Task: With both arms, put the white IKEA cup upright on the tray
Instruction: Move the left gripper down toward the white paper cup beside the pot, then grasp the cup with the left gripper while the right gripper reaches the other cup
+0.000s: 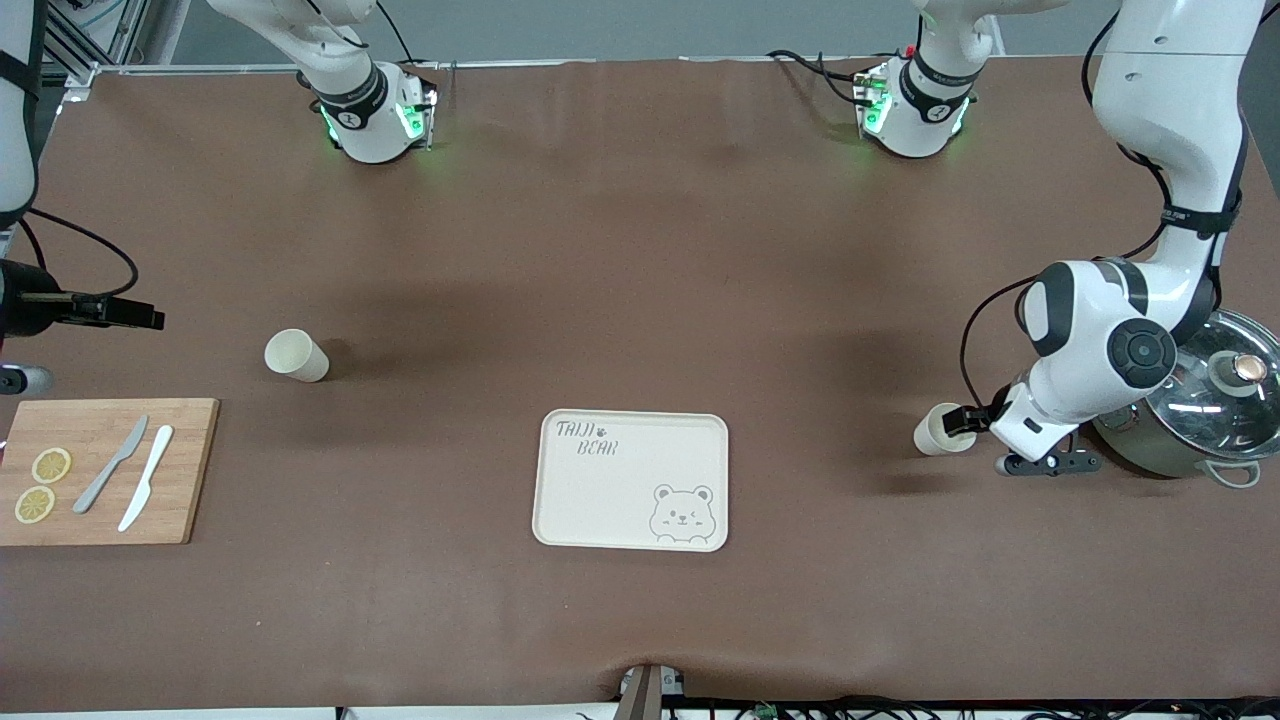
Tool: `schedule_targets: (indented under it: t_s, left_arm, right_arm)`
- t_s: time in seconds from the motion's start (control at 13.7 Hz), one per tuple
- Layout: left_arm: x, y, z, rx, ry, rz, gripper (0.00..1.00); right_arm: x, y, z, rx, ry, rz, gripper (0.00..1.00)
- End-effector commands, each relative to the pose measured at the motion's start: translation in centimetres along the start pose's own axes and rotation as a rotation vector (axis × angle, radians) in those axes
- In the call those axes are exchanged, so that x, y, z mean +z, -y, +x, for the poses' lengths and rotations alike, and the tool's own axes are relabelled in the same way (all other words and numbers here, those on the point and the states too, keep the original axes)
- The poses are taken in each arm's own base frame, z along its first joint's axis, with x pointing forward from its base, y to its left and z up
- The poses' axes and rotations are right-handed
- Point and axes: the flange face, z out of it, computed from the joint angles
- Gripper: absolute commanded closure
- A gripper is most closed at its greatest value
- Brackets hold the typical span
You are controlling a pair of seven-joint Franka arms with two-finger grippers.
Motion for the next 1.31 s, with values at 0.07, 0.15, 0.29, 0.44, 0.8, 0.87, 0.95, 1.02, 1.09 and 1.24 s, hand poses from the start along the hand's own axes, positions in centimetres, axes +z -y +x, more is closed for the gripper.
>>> schedule_targets:
  t_s: [0.07,0.15,0.29,0.44,0.8,0.87,0.95,1.02,1.09,1.24]
  left_arm:
    - [0.8,-0.2,0.2,-0.020,0.002,-0.019,0.78]
    - [1.4,-0.2,0.2,-0.021,0.012,-0.020,1.00]
    - [1.3,-0.7,0.3,-0.012,0.008,-0.021,1.00]
    - [0.5,-1.3,0.8,-0.010,-0.011,-0.023,1.00]
    - [-3.6,-3.8,2.5,0.019,-0.053,-0.037,1.00]
    - [-4.7,-4.9,2.8,0.002,-0.042,-0.051,1.00]
    - [-6.0,-6.0,3.0,-0.028,-0.024,-0.061,1.00]
    - [-7.6,-7.2,3.3,-0.045,-0.015,-0.070,1.00]
    - [-8.7,-8.7,3.4,-0.053,-0.004,-0.081,1.00]
    - [-11.0,-11.1,3.6,-0.096,0.007,-0.098,1.00]
  right_arm:
    - [1.7,-1.1,1.3,0.012,0.041,0.018,0.00]
    - [2.7,-1.5,1.7,0.021,0.061,0.025,0.00]
    - [5.4,-2.4,3.2,0.039,0.074,0.071,0.00]
    - [7.5,-2.2,3.8,0.049,0.008,0.105,0.00]
    - [12.0,-2.8,1.7,0.110,-0.170,0.086,0.00]
    - [13.5,-2.8,0.6,0.115,-0.216,0.082,0.00]
    - [14.9,-2.6,-0.5,0.118,-0.237,0.080,0.00]
    - [16.4,-2.6,-1.3,0.120,-0.243,0.079,0.00]
    - [18.1,-2.5,-1.9,0.120,-0.251,0.076,0.00]
    - [21.3,-2.9,-2.7,0.122,-0.270,0.069,0.00]
